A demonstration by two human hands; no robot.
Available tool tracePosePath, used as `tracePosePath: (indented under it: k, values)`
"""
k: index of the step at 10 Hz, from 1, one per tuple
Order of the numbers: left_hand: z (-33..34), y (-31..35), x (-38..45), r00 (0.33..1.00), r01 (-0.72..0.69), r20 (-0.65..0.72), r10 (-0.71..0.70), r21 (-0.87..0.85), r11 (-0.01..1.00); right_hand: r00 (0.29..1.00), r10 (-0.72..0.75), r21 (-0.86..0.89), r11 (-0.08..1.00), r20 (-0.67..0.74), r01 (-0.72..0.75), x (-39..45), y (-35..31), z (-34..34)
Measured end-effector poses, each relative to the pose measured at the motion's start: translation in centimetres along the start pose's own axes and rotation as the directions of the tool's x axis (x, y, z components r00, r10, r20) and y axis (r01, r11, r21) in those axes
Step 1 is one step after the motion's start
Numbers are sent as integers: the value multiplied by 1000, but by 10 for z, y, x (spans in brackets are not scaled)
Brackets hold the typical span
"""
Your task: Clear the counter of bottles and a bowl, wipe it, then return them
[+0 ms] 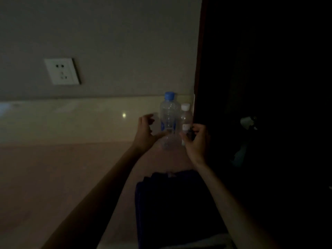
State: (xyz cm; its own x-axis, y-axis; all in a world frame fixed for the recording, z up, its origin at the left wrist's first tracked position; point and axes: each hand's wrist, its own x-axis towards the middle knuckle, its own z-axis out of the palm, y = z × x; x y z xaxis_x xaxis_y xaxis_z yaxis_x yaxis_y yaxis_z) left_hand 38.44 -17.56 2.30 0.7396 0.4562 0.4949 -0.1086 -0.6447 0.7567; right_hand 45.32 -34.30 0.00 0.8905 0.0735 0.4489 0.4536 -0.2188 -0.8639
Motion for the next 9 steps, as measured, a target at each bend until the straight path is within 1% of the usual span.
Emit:
tracePosePath:
  k: [1,2,3,4,5,6,7,8,9]
  values:
    - [-37,1,-27,994,71,-84,-73,-27,997,992,-20,9,1000,128,19,-30,-16,6]
    - [-79,12,-81,974,134,-175,-141,-51,990,963,-46,125,992,266,13,-89,-57,17]
    - [-124,25,-159,931,121,-334,-147,-99,988,902,-171,292,955,395,54,-168,-102,25]
    - [-164,20,-263,775,173,-576,-261,-204,964,807,-327,486,872,492,57,-263,-117,32]
    - [-170,-14,-396,538,440,-667,-515,-298,847,446,-346,420,904,825,-77,-370,-79,31]
    - [-145,-46,-532,217,710,-500,-839,-509,486,-218,-30,-7,986,975,-168,-467,8,26]
    - [-116,-55,-652,-156,744,-292,-944,-663,82,-387,232,-252,968,892,-1,-528,107,15]
    - [-94,-49,-752,-449,583,-153,-880,-797,-159,-439,478,-431,878,761,210,-547,186,14]
    - [-62,-55,-864,-533,416,-58,-844,-887,-202,-433,606,-486,795,667,363,-562,214,34]
